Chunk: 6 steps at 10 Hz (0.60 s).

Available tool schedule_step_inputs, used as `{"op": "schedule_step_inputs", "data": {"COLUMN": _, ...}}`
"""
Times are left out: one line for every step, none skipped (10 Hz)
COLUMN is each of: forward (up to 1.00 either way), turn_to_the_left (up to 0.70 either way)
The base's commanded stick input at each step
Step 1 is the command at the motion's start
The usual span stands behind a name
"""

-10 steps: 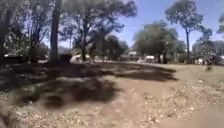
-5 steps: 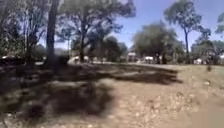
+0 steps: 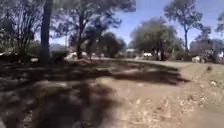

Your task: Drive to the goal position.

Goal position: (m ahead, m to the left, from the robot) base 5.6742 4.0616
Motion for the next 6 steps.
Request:
{"op": "schedule_step_inputs", "data": {"forward": 0.7, "turn_to_the_left": -0.35}}
{"op": "schedule_step_inputs", "data": {"forward": 0.7, "turn_to_the_left": -0.27}}
{"op": "schedule_step_inputs", "data": {"forward": 0.7, "turn_to_the_left": -0.16}}
{"op": "schedule_step_inputs", "data": {"forward": 0.7, "turn_to_the_left": -0.04}}
{"op": "schedule_step_inputs", "data": {"forward": 0.7, "turn_to_the_left": 0.0}}
{"op": "schedule_step_inputs", "data": {"forward": 0.7, "turn_to_the_left": 0.0}}
